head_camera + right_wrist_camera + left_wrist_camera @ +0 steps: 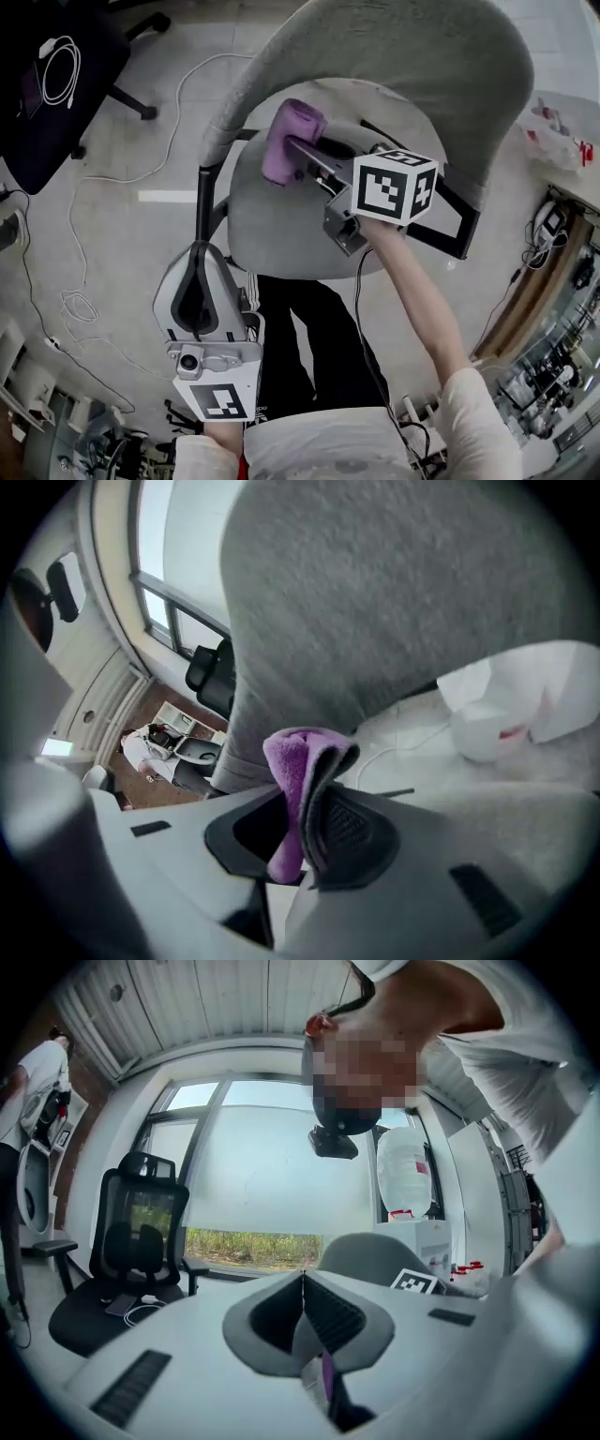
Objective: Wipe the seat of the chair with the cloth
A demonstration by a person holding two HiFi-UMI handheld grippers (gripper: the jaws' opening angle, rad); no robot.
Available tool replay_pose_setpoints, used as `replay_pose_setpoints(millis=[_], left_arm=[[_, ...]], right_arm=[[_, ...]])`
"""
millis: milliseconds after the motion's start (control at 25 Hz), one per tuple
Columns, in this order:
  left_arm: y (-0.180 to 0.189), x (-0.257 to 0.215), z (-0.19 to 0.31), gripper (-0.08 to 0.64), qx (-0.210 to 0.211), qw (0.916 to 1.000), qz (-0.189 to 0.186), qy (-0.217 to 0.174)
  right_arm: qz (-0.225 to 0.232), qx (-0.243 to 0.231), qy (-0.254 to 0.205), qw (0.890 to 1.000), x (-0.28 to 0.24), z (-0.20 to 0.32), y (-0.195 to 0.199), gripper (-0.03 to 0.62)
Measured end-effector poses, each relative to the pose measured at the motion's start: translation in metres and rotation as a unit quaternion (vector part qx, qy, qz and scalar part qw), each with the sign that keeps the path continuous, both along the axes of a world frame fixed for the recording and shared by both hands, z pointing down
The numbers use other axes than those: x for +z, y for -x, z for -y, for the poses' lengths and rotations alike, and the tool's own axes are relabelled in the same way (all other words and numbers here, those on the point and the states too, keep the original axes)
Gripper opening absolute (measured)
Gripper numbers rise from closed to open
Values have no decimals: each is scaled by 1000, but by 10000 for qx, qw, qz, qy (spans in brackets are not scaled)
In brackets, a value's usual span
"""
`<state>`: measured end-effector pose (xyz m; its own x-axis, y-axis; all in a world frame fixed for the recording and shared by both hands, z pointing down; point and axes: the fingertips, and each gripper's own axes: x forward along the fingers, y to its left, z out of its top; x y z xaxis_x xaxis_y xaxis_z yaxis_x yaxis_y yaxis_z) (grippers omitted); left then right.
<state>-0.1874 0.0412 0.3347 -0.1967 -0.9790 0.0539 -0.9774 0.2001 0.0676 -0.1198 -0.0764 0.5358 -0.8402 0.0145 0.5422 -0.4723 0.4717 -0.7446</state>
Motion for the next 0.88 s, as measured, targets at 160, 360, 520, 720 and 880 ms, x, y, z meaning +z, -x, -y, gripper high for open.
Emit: replay_pose_setpoints(millis=[160, 360, 520, 720, 880], left_arm=[[8, 27, -9, 14, -203, 9995, -111, 203], [6, 44, -14, 12, -158, 9989, -182, 406], [4, 51, -12, 12, -82, 9985, -218, 499], [2, 47, -7, 14, 10, 9981, -261, 559], [-1, 49, -5, 14, 130, 9977, -266, 606]], right_arm=[[-193, -360, 648, 9971, 50, -26, 22, 89], [-547, -621, 990, 9916, 91, -50, 36, 89], [-774, -705, 1108, 9883, 114, -58, 40, 89], [-1033, -678, 1079, 9865, 117, -50, 30, 88], [-1129, -562, 1106, 9858, 120, -44, 12, 87]])
